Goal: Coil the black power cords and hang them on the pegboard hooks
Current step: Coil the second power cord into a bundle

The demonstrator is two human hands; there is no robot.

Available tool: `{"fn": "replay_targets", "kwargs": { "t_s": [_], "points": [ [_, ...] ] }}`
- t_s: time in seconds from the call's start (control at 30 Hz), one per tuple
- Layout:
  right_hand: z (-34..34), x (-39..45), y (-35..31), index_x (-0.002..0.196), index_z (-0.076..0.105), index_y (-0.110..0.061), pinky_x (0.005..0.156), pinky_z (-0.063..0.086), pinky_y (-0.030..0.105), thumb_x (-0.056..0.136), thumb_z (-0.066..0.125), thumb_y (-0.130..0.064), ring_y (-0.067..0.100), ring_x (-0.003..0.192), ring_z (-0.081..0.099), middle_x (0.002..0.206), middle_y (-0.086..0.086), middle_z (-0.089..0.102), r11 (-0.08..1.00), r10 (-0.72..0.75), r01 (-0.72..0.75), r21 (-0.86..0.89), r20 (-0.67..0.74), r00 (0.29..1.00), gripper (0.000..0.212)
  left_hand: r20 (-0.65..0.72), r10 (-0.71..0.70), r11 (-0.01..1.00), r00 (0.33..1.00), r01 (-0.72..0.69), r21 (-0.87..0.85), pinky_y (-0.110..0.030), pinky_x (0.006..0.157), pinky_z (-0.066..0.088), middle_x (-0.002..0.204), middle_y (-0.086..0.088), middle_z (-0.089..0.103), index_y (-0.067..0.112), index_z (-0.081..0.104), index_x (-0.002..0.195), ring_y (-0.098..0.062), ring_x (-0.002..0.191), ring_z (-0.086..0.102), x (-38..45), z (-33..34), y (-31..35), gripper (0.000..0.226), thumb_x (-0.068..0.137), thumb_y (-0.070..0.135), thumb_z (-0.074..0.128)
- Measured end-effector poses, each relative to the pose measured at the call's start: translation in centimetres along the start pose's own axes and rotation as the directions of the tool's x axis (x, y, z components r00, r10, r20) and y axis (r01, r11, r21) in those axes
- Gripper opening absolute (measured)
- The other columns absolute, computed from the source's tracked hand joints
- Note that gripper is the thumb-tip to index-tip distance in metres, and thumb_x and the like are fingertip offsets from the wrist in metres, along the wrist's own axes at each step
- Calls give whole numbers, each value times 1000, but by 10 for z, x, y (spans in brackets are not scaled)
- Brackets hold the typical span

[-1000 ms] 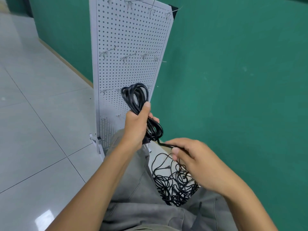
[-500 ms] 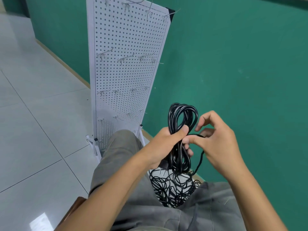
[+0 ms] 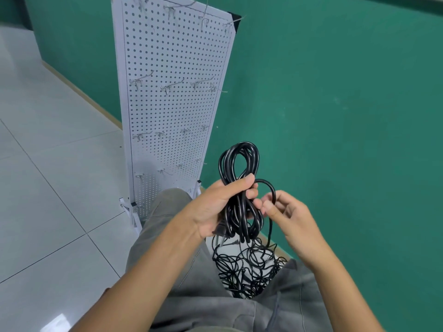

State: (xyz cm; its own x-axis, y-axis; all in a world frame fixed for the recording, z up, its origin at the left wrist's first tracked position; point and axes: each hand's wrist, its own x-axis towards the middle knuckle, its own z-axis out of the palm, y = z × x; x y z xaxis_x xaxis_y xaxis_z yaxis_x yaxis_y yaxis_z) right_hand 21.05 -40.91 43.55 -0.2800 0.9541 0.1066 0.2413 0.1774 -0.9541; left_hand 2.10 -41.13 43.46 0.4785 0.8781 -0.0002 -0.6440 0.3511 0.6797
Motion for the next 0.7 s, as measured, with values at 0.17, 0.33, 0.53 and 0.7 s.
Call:
{"fn": "replay_targets", "kwargs": {
  "t_s": [0.17,0.33,0.53,0.7],
  "points": [
    [-1,-3,35,103,60,7,82,52,22,101,57,-6,15,80,67,87,9,74,996,82,-83,-19,-51,995,14,-33,55,998,998,-55,-7,-35,81,59,70,2,55,8,61,93,-16,69,62,0,-5,6,16,95,23,66],
    [-2,-8,13,98,62,2,62,49,21,95,61,-10,17,58,52,79,13,72,976,74,-32,213,-192,978,13,-255,166,940,953,-75,332,-33,64,57,70,-11,62,14,62,66,-24,68,65,3,-13,6,29,94,15,72],
    [14,-2,-39,87,70,-3,71,58,26,96,64,-5,16,75,66,85,14,72,987,-125,141,71,-194,973,11,-260,207,903,943,-82,422,-40,72,55,71,-6,58,8,65,91,-24,68,67,8,-6,-10,18,89,19,79],
    [26,-1,-61,83,69,6,59,42,-1,95,67,-3,-15,73,60,110,10,63,979,-199,174,-103,-326,924,15,-176,150,932,973,-80,352,-34,65,56,74,-6,58,9,61,94,-26,76,68,8,-1,-16,9,100,15,65]
  ]
}}
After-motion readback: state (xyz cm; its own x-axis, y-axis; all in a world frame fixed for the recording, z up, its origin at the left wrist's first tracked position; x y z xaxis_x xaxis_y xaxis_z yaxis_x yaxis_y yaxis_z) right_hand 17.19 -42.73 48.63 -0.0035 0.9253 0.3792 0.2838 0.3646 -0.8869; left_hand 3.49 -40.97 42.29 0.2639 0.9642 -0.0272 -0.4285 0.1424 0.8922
